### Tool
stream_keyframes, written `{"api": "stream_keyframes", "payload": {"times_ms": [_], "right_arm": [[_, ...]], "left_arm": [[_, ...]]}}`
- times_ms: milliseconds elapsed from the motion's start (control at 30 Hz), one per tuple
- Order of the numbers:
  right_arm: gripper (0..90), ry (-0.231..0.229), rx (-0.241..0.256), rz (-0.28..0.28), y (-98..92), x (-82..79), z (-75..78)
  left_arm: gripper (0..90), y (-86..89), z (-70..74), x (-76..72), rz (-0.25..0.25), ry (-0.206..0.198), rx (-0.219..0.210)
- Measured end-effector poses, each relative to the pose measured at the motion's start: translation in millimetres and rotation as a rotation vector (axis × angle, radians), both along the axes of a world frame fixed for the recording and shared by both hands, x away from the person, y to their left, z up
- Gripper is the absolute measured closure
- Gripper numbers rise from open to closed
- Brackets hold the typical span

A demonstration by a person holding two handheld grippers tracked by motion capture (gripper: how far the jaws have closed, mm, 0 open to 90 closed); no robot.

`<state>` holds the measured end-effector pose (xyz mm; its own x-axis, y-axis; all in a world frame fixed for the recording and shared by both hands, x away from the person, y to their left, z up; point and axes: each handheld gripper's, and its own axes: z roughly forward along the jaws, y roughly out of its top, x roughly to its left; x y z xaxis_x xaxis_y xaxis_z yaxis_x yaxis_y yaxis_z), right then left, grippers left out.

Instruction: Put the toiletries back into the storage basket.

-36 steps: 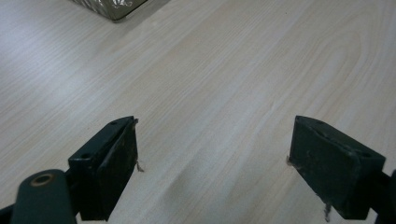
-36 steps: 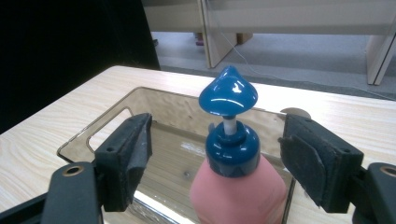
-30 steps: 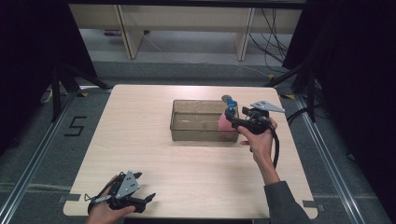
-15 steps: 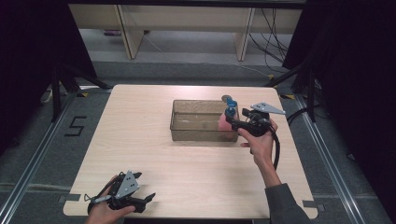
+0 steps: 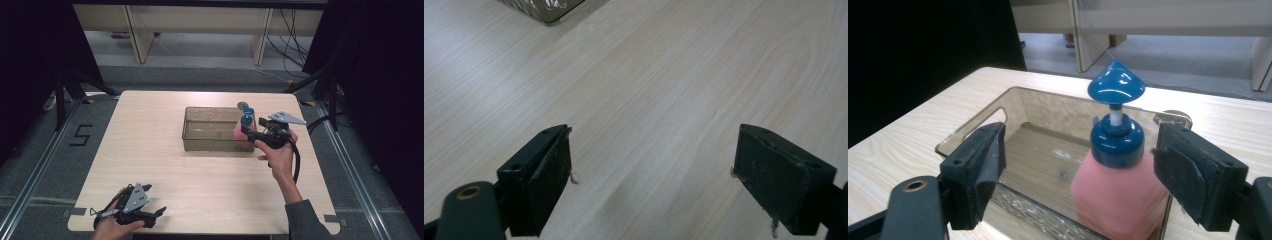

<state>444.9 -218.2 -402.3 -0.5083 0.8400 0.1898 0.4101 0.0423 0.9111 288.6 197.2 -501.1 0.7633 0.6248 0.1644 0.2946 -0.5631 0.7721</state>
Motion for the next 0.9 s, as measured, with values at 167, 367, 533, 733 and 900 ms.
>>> {"api": "stream_keyframes", "payload": {"times_ms": [167,367,533,733,900], "right_arm": [[21.9,0.001,0.007,0.010,1.2,-3.6,0.4],[21.9,0.002,-0.011,0.017,1.3,-8.7,2.0],[21.9,-0.007,0.004,0.034,2.9,-12.5,1.5],[21.9,-0.028,-0.016,0.042,3.4,-16.5,1.2],[21.9,-0.009,0.002,0.045,5.1,-21.8,0.9]], "left_arm": [[15.0,-0.1,0.0,-0.1,0.002,-0.001,0.001],[15.0,-0.1,-0.1,0.2,0.000,-0.002,-0.003],[15.0,0.0,0.1,0.2,0.000,-0.003,-0.002],[15.0,0.0,0.1,0.0,0.000,-0.002,-0.002],[15.0,0.0,0.0,0.1,0.000,-0.002,-0.002]]}}
